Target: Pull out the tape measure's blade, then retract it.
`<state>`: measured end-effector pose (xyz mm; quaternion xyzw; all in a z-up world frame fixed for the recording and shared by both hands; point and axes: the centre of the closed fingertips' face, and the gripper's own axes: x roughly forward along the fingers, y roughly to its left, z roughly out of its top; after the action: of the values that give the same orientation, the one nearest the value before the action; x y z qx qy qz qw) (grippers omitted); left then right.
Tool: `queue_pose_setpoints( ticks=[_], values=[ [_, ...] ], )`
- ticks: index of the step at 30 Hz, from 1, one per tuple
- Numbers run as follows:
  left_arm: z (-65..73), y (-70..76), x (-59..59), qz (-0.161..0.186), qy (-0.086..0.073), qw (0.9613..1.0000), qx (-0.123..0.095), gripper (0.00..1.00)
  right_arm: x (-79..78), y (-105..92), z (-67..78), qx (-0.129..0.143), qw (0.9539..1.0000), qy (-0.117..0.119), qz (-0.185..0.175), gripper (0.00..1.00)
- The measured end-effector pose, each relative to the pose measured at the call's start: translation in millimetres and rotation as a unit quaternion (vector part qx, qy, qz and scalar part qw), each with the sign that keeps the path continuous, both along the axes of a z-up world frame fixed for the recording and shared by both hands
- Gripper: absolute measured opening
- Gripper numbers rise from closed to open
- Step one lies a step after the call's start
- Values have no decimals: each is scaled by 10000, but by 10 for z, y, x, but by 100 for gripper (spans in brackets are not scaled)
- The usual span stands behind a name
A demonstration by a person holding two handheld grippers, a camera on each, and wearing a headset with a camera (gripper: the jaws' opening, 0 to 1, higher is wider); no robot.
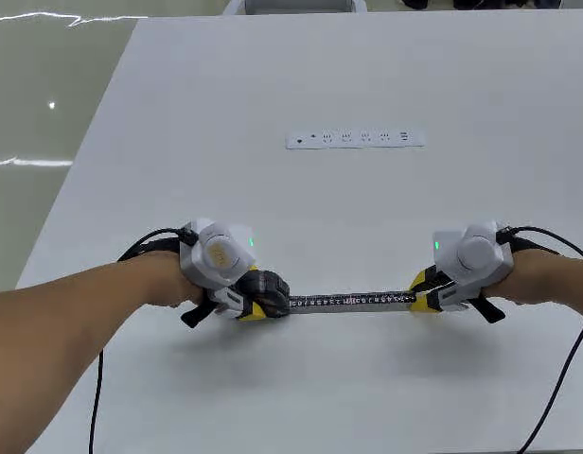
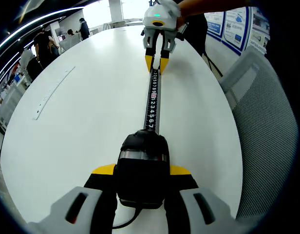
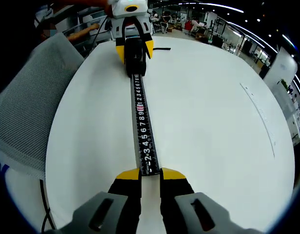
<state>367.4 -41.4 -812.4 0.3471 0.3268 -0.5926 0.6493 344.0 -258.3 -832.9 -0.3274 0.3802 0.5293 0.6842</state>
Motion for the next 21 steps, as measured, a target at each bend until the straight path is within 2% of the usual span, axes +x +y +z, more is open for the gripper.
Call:
queue_pose_setpoints(
  ticks=[21],
  values=[
    [-5,-1,2,16,7,10000,-15,33,-6,-164,-15,-101,9999,19,-74,13]
  ],
)
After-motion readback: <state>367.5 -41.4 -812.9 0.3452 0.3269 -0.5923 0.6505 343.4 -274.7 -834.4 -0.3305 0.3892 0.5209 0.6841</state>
